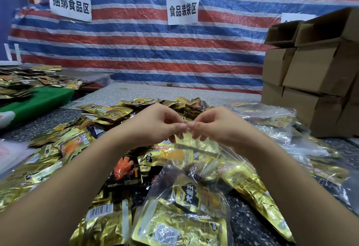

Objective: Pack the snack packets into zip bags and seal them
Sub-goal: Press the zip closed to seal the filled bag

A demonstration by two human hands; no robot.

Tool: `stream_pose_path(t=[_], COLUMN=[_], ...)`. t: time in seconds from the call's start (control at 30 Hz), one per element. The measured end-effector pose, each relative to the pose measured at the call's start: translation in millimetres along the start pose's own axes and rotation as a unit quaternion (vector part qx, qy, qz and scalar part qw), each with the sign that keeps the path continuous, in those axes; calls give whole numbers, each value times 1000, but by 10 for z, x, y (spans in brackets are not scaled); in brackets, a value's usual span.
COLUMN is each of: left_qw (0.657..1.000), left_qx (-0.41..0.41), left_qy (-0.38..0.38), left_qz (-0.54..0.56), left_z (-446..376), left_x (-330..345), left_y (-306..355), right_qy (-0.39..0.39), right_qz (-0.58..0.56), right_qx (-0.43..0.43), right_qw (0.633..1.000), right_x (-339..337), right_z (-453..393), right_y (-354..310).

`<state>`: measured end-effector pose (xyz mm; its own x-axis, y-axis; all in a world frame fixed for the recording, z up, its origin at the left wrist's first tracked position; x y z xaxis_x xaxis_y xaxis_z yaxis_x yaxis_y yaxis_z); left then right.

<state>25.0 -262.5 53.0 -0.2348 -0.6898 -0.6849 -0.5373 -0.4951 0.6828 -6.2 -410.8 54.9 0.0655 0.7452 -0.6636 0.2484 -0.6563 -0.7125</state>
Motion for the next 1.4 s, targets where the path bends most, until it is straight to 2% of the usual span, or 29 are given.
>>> stream_pose_path(t=[0.23,0.4,1.2,1.4], left_qw=[996,992,995,980], left_qx=[-22,-16,-7,32], left_qy=[-35,-18,-39,-29], left_qz=[77,120,93,194], left_z=[9,27,75,162], left_x=[-25,-80,-87,-197], left_y=[-48,6,98,286], right_qy=[13,29,4,30], right_qz=[-12,-30,75,71], right_qx=[-4,-31,-29,-86], right_qw=[1000,999,997,993], right_x=[-19,-64,-42,-215], right_z=[16,44,133,269], right_y=[-66,-153,-298,-569])
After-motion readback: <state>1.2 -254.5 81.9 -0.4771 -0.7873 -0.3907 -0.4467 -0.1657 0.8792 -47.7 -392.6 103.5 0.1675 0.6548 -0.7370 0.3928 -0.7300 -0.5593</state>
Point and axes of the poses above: each hand's wrist, its own z-axis away from the middle knuckle, its own x-axis out of the palm, y = z × x, the point moved 6 cm from there along -z, towards the middle knuckle, and after that the axes turned 3 degrees about -x, right-handed, at the moved point
